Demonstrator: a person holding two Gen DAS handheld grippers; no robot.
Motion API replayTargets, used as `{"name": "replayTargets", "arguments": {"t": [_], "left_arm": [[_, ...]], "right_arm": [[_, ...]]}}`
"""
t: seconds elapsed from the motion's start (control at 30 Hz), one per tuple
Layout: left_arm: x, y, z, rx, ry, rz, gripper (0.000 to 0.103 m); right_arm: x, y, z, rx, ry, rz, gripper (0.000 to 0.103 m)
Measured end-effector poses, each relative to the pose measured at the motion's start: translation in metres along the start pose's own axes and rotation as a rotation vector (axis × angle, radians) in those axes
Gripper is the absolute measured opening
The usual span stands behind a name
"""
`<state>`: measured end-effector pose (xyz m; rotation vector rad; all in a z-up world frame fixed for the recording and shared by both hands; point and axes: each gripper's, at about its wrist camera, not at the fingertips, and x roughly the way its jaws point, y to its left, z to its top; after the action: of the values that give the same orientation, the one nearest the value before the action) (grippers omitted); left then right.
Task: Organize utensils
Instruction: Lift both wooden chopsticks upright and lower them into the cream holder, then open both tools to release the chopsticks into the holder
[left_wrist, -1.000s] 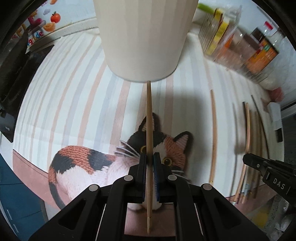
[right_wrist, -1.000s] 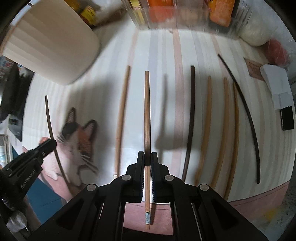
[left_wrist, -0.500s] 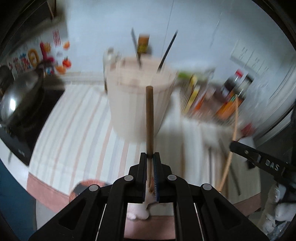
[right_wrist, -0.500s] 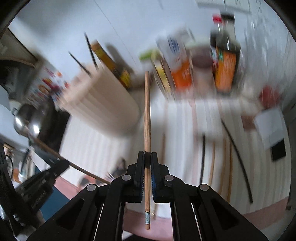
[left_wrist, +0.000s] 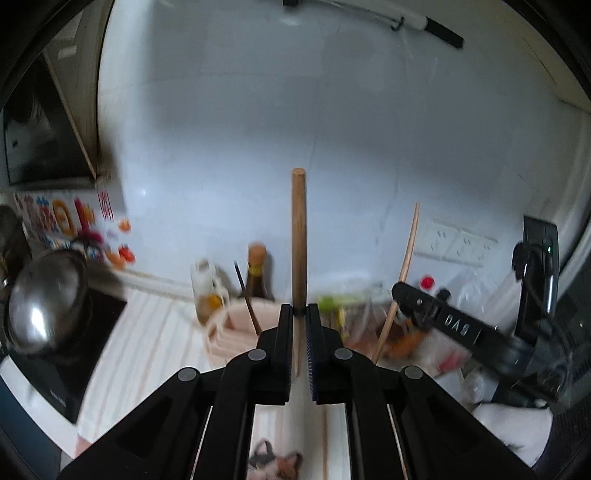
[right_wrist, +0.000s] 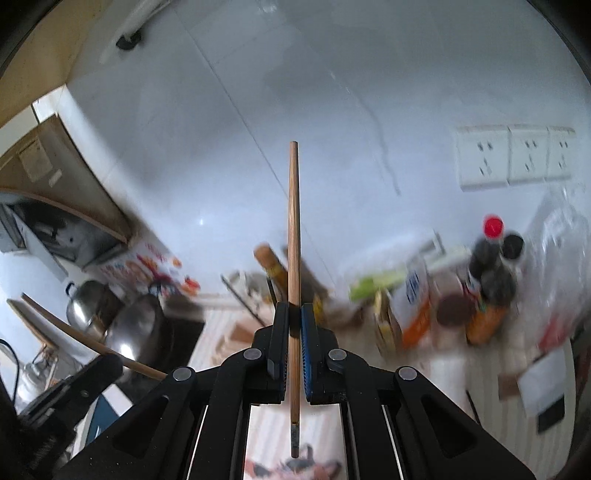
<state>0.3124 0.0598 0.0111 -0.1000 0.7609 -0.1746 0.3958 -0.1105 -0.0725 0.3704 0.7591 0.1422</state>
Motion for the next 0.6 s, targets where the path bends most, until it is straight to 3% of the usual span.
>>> {"name": "replayTargets", "arguments": {"t": [0.23, 0.6], "left_arm": [[0.042, 0.022, 0.043, 0.011, 0.006, 0.068, 0.004], [0.112, 0.046, 0.039, -0.061, 0.146, 0.05, 0.004]], "right_arm": [[0.04, 0.02, 0.027, -0.003, -0.083, -0.003, 0.006], [0.109, 0.03, 0.029, -0.016, -0.114, 0.004, 0.006]]}}
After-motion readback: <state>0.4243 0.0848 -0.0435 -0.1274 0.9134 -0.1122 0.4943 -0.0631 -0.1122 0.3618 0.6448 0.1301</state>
